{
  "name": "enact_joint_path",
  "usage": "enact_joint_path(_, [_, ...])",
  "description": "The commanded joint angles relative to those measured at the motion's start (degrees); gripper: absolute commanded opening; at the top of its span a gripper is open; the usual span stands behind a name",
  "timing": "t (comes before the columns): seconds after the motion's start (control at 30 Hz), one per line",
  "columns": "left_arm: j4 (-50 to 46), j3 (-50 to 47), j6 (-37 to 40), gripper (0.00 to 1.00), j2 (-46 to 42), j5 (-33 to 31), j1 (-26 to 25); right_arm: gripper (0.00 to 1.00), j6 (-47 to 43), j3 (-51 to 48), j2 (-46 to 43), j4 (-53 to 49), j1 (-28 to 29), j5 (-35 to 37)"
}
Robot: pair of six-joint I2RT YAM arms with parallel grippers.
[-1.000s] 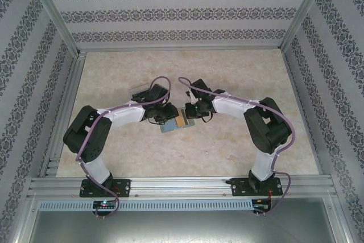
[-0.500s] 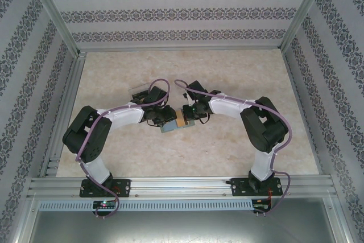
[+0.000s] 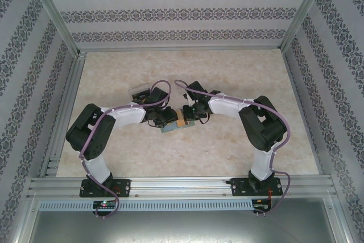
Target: Take the credit cards out of the card holder
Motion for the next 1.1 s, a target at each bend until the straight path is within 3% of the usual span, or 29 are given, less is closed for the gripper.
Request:
enact_joint_path(0.0, [2.2,0.0,-0.6,0.25,1.0,1.3,0.4,0.04,-0.3,-1.3,1.5,-0.8,-0.3,0.1])
enact_joint_path(0.6, [2.1,2.6,-0.1,0.23,1.4,1.8,-0.2,0.04,-0.1,-1.0,2.0,-0.9,-0.2,-0.6])
enact_joint_path(1.07, [-4.1,3.5,-0.4,0.22,5.1,-0.2,-0.2,0.04,-0.1,-0.7,1.8,-0.6,0.0,-1.4])
